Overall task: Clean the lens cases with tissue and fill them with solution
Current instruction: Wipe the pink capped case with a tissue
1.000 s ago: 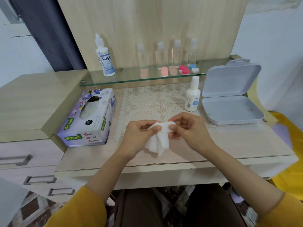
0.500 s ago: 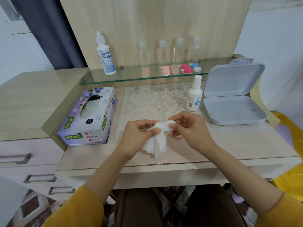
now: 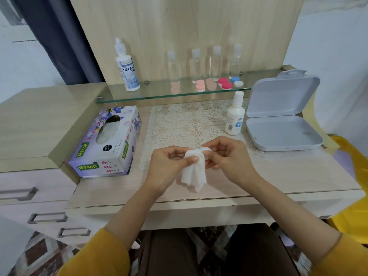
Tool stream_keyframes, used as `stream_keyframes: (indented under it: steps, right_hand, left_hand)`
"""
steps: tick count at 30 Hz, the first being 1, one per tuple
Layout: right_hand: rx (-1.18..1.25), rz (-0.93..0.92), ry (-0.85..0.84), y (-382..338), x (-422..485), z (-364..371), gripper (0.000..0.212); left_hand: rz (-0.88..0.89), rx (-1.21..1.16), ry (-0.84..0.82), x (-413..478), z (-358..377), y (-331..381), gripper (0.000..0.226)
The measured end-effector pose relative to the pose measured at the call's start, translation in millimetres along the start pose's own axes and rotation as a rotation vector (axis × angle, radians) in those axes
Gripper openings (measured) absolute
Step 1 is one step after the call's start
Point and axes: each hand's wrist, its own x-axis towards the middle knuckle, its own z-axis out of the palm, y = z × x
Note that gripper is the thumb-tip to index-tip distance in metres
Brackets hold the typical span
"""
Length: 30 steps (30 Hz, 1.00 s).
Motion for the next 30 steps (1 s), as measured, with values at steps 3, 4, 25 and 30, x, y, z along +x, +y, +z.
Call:
stream_keyframes:
  steps: [3,4,25,30]
  right_hand:
    - [-0.003,0.002,0.001,-1,1,0,0.01]
    - [-0.013,0.003,0.001,0,1,-1,0.01]
    - [0.092,0.181,0.069,-1,-3,-11,0.016]
    - [0.009,0.102,0.052,-6,-1,-19,0.016]
  left_hand:
    - [0.012,0.015,0.017,0,0,0,0.011]
    - [0.014,0.013,0.002,1,-1,1,0.011]
    - [0.024,-0.18,0.042,0,-1,8,0.022]
    - [-0.027,-0.169,0.018,0,2,9,0.018]
